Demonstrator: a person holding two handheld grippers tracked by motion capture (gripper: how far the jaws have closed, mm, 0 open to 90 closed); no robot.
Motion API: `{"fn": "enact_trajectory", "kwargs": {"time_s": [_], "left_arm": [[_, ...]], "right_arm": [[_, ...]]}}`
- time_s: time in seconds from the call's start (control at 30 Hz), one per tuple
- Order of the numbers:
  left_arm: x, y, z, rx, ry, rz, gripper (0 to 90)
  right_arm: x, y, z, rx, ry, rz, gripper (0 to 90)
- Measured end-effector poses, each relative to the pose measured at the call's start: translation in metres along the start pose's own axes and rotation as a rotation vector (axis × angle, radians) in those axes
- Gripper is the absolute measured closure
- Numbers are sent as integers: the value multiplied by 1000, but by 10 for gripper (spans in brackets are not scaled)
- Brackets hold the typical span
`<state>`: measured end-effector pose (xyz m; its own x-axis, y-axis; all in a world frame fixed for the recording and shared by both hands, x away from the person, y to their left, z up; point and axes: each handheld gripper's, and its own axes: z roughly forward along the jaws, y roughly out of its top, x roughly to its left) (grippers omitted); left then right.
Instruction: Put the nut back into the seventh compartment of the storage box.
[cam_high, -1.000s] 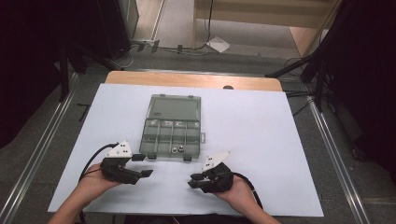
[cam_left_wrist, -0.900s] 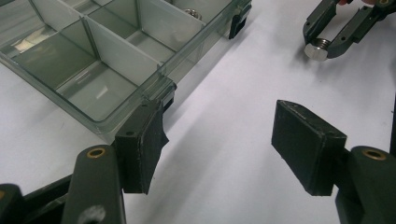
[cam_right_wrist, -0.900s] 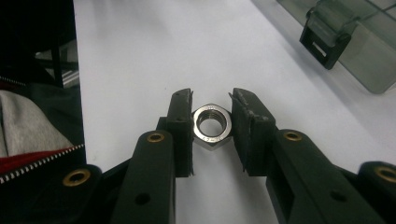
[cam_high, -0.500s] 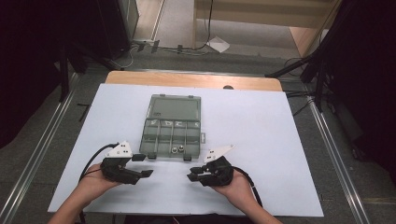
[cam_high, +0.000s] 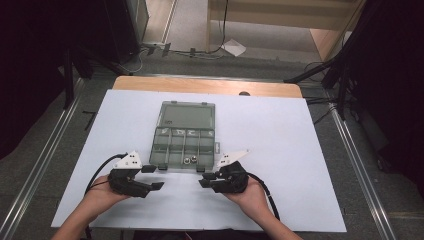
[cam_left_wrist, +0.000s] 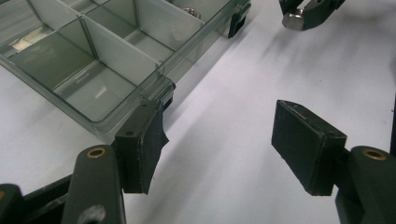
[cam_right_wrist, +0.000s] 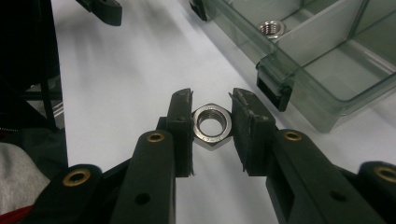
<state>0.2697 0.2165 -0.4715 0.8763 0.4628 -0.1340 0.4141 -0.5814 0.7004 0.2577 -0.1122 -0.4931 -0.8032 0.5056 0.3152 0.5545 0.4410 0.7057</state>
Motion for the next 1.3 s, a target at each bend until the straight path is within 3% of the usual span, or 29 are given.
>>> {"fn": "enact_trajectory", "kwargs": {"time_s": [1.03, 1.3], "left_arm": [[0, -1, 1, -6, -2, -1, 343], [1, -1, 1, -8, -2, -2, 343]], "right_arm": [[-5, 30, -4, -21, -14, -11, 711], [-4, 39, 2, -25, -12, -17, 711]]}}
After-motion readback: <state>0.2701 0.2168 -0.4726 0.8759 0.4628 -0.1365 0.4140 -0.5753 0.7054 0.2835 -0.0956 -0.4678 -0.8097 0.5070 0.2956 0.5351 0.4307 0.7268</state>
